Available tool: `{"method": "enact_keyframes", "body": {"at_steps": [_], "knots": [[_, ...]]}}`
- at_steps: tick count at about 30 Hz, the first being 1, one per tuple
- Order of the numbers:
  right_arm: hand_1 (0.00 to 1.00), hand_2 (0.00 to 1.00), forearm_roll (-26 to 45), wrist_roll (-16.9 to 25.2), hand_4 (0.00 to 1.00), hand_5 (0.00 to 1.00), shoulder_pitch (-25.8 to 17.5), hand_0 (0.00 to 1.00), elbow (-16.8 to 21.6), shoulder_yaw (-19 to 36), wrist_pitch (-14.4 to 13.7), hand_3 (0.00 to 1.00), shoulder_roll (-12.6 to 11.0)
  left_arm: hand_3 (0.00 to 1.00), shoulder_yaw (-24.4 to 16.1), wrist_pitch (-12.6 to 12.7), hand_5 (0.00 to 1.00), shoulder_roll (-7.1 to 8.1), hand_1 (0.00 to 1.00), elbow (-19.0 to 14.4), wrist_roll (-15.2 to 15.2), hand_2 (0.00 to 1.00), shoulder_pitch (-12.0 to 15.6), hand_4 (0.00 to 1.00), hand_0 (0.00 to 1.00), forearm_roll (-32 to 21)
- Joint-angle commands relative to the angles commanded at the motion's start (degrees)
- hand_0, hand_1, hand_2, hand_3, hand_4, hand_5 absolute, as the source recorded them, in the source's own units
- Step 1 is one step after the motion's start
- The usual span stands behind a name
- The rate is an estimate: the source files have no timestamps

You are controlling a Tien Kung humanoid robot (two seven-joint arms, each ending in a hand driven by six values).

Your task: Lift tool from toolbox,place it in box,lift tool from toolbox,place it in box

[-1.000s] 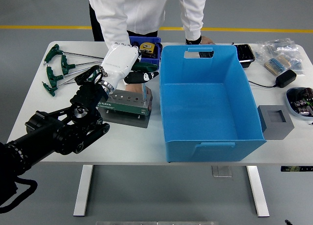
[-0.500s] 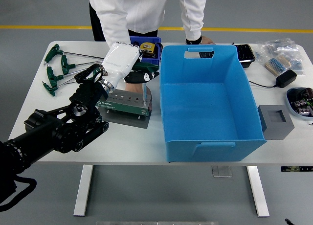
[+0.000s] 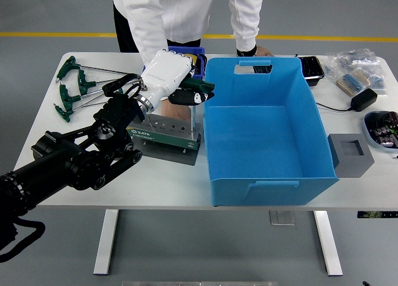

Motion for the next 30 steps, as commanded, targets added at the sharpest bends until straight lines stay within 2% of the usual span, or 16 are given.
{"method": "enact_keyframes", "body": {"at_steps": [7,12,22,27,30], "knots": [[0.646,0.709,0.0,0.1,0.808,0.75,-0.1,0.653,0.0,0.1,0.0,0.558,0.0,0.05,-0.9,-1.5,0.764,0.89,0.002,-3.2,0.6,0.041,-1.1,0.826,0.03,1.5],[0.646,0.709,0.0,0.1,0.808,0.75,-0.1,0.653,-0.1,0.2,-0.1,0.557,0.0,0.049,-2.7,-4.1,0.756,1.97,0.002,-7.3,1.9,0.04,-2.3,0.813,0.023,2.4],[0.642,0.707,0.0,0.4,0.808,0.749,-0.6,0.654,-0.2,0.7,-0.3,0.557,0.0,0.048,-5.5,-5.4,0.751,5.29,0.002,-18.6,4.2,0.04,-6.1,0.807,0.022,3.9],[0.642,0.706,0.1,0.4,0.808,0.749,-0.8,0.653,-0.3,0.6,-0.3,0.557,0.0,0.048,-6.5,-4.9,0.748,6.15,0.002,-22.1,4.9,0.04,-8.7,0.803,0.023,5.2],[0.641,0.706,0.2,0.4,0.807,0.748,-0.9,0.653,-0.3,0.5,-0.4,0.558,0.0,0.048,-6.8,-4.7,0.749,6.45,0.002,-23.0,4.9,0.04,-9.9,0.802,0.023,5.7]]}}
